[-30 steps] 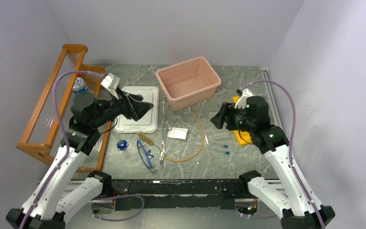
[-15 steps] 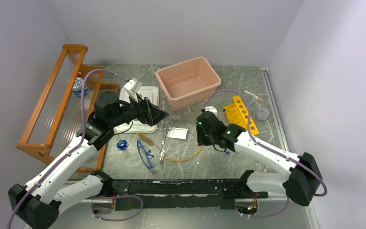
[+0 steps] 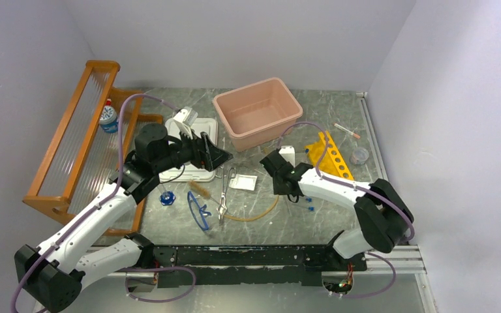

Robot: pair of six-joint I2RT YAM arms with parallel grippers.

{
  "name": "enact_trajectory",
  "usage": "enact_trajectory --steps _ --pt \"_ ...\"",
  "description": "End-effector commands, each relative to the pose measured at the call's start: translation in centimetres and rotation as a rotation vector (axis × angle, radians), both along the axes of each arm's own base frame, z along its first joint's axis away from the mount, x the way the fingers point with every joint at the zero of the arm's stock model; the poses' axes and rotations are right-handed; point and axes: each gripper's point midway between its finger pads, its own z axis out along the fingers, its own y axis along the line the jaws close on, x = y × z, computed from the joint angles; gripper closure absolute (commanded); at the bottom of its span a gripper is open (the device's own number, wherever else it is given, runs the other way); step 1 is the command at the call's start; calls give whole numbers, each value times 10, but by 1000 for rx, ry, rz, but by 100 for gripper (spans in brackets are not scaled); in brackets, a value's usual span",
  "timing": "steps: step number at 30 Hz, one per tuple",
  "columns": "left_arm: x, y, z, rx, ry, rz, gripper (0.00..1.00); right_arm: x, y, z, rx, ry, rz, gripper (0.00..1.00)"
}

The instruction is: Organize the chemistry lab equipment

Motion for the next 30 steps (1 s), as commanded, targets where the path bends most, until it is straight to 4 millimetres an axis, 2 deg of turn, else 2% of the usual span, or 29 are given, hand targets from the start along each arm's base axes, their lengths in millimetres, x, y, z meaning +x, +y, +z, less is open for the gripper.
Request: enact_trajectory --steps 1,13,17,21,25,30 --pt "5 -3 9 -9 -38 10 14 19 6 -4 17 -27 38 64" --pt "7 -5 14 0 -48 0 14 28 6 -27 4 59 102 71" --pt "3 -9 14 -23 -27 -16 15 30 4 -30 4 64 104 80" --pt "-11 -18 7 -76 27 -71 16 37 10 -2 55 -8 111 84" --pt "-13 -21 0 -75 54 -66 17 40 16 32 124 -86 121 84" --pt "-18 -31 -5 -72 78 -81 17 39 16 51 165 -127 118 84"
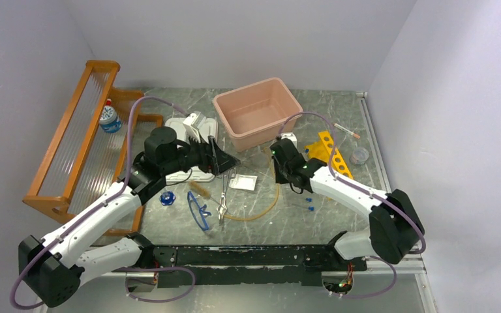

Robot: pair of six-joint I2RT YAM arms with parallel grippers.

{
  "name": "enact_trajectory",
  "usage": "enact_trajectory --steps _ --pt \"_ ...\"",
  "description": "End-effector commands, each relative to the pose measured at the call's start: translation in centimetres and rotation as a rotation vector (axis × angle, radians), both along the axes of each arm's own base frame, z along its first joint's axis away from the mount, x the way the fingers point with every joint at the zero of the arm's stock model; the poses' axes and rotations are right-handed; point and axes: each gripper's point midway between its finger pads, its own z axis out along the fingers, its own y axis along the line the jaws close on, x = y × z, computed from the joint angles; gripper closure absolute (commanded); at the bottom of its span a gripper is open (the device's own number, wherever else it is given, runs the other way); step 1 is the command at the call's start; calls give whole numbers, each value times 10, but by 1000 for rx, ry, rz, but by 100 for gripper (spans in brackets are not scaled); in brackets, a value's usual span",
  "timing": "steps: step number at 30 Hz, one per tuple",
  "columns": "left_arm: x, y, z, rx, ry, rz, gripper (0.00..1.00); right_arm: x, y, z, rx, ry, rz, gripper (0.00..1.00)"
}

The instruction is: Organize the chemistry lab equipment

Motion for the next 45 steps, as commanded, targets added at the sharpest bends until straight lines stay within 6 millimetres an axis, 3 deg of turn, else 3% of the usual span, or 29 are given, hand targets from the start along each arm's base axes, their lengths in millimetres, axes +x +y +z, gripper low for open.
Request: enact_trajectory --steps 1,4,10,15,21,26,32,38,40,41,43,45 --pt "-6 -16 5 -39 -2 -37 17 5 5 22 61 -51 -2 84" --pt "-13 -28 0 -41 17 -65 18 6 16 49 165 -101 1 83" --pt "-22 -47 -17 -20 74 -75 17 6 28 126 431 -267 -38 83" --pt "-38 -71 -25 -83 128 -160 16 -4 35 168 648 -335 -60 85" --pt "-44 -101 -10 -155 97 -236 17 -17 54 211 870 -357 -1 85" --pt "-31 -106 -8 -118 46 -198 25 -21 63 218 922 -322 24 84" --pt "-22 -102 2 -131 -31 -154 39 -24 62 212 917 -307 24 84" --pt "-25 -107 -1 -114 -64 -200 77 -27 68 211 929 -284 51 83" --pt "-23 -106 -1 -96 -88 -199 85 -28 68 210 921 -275 52 80" --pt "-22 -106 0 -84 -105 -199 87 -28 68 209 909 -270 54 73" --pt "-20 -103 0 -45 -151 -202 91 -29 67 210 870 -269 83 42" --pt "-19 -100 0 2 -211 -215 93 -25 62 210 808 -265 94 25"
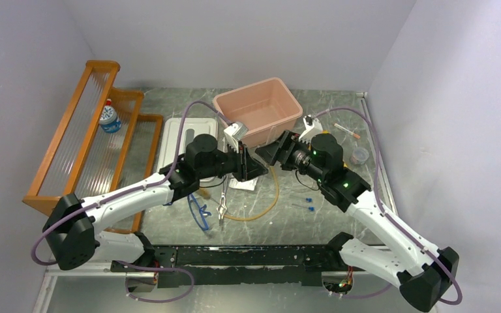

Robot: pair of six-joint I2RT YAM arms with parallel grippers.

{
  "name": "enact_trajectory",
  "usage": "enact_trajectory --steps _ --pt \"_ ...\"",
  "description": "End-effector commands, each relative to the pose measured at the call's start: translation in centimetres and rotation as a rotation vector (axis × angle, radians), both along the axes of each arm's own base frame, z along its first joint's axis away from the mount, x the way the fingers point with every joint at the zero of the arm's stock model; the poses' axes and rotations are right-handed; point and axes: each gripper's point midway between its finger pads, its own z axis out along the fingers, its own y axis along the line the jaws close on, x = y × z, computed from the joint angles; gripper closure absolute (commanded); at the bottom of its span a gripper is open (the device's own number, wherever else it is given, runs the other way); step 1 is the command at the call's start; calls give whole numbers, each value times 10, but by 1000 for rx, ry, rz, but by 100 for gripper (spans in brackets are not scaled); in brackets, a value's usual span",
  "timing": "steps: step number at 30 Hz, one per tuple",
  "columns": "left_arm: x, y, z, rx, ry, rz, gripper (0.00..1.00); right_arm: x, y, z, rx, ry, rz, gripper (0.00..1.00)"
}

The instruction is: Organize the chemistry lab equipment

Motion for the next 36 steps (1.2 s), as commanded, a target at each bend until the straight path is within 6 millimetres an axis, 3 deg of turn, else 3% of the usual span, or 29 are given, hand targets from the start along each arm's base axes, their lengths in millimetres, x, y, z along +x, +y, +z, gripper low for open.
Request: enact_trajectory --steps 1,6,10,22,25,30,33,36 --pt "3 1 31 34 -229 -45 94 3 -7 7 -118 -14 39 22" --pt "-5 5 38 73 -362 -125 94 17 -23 25 -175 6 56 21" --pt "-7 7 36 113 -394 -153 93 14 -25 44 -150 -23 95 24" --pt "-11 5 26 139 -431 -211 89 1 -29 62 -120 -41 129 48" --pt "-12 5 23 145 -434 -220 88 -1 -27 63 -118 -44 148 58" --pt "-5 6 22 168 -433 -190 89 -6 -24 61 -115 -28 180 66" --pt "0 6 19 187 -421 -166 89 -10 -23 62 -109 -26 199 65" --pt "4 6 15 203 -410 -154 89 -13 -22 59 -116 -15 218 58"
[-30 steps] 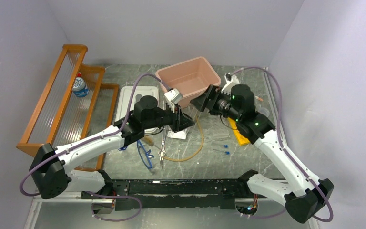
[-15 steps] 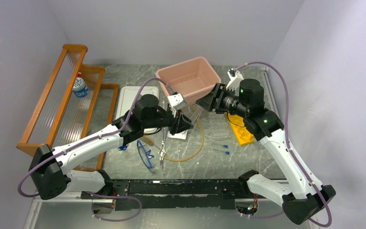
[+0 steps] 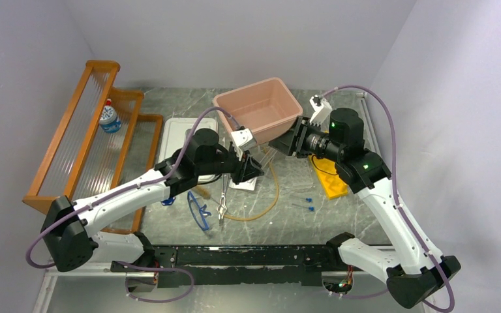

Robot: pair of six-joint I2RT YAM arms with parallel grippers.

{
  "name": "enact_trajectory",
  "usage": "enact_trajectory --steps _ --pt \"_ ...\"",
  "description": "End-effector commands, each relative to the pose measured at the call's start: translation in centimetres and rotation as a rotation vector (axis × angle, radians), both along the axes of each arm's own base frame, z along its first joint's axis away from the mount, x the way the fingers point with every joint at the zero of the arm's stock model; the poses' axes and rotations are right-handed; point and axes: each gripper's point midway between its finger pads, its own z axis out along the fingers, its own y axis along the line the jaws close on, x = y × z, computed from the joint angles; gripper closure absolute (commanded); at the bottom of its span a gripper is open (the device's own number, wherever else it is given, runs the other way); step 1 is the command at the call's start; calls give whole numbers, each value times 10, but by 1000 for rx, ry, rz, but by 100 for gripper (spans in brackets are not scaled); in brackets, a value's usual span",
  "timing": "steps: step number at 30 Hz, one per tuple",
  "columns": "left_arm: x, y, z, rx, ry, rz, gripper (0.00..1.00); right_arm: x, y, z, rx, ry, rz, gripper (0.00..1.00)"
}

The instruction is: Organize the chemistry lab equipment

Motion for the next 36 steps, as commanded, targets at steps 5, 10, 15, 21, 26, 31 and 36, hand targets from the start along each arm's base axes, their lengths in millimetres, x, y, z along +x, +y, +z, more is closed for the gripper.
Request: enact_trajectory --steps 5,10,15,21,26,31,36 --pt "9 -5 10 3 -37 15 88 -8 2 6 -16 -25 67 63" --pt "9 -4 10 2 -41 19 86 1 0 5 -44 -36 46 75" --pt "38 14 18 -4 -46 239 5 20 -19 7 -134 -82 -78 76" --pt "48 45 44 -47 -70 416 3 66 -88 8 -422 -147 -433 76" --pt "46 62 49 -34 -63 467 3 93 -142 5 -616 -181 -718 75" --pt "37 68 48 -51 -81 446 3 119 -169 -8 -672 -165 -862 76" --pt "34 64 59 -84 -73 426 3 134 -200 -15 -663 -161 -983 77"
